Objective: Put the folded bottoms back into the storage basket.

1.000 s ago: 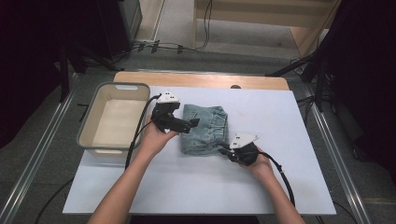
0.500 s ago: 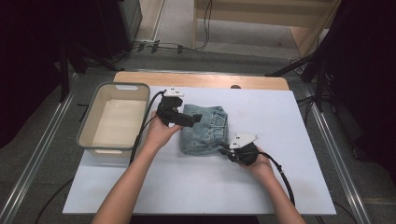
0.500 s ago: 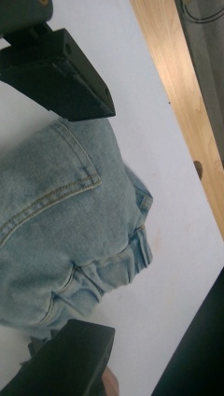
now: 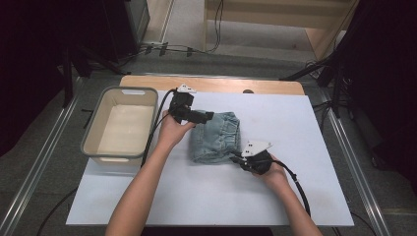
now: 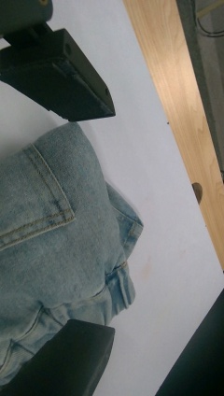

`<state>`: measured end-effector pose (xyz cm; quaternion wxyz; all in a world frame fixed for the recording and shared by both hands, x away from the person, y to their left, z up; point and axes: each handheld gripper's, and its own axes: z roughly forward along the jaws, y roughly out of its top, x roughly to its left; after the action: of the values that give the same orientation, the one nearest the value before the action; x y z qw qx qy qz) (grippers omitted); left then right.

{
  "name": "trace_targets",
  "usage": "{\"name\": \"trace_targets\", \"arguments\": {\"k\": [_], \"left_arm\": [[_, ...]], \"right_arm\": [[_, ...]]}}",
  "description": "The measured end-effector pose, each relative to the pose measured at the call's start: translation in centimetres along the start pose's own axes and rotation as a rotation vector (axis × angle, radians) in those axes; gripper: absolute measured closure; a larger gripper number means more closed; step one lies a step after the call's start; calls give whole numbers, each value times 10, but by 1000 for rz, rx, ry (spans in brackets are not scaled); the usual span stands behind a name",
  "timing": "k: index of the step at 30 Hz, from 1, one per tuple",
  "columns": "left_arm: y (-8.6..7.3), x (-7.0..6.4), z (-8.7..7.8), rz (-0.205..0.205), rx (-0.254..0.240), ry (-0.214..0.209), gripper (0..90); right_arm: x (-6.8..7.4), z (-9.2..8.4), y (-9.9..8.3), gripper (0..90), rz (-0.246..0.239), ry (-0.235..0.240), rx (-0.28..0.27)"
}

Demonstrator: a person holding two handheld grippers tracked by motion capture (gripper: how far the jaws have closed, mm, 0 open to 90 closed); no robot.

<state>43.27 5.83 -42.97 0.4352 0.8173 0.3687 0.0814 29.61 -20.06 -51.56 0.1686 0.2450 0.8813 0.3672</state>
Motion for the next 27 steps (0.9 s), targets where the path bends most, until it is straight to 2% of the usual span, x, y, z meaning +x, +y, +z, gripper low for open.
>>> {"name": "trace_targets", "arguments": {"k": [12, 15, 19, 25, 27], "left_arm": [[-6, 25, 13, -100, 18, 17, 0], [-4, 27, 15, -96, 53, 30, 0], [1, 29, 19, -111, 56, 36, 0], [2, 35, 29, -150, 109, 51, 0], [0, 37, 33, -171, 111, 42, 0]], "right_arm": [[-1, 0, 0, 786, -4, 2, -5], [-1, 0, 0, 786, 0, 4, -1], [-1, 0, 0, 786, 1, 3, 0], [0, 0, 0, 786, -2, 0, 3], [0, 0, 0, 786, -2, 0, 3]]}}
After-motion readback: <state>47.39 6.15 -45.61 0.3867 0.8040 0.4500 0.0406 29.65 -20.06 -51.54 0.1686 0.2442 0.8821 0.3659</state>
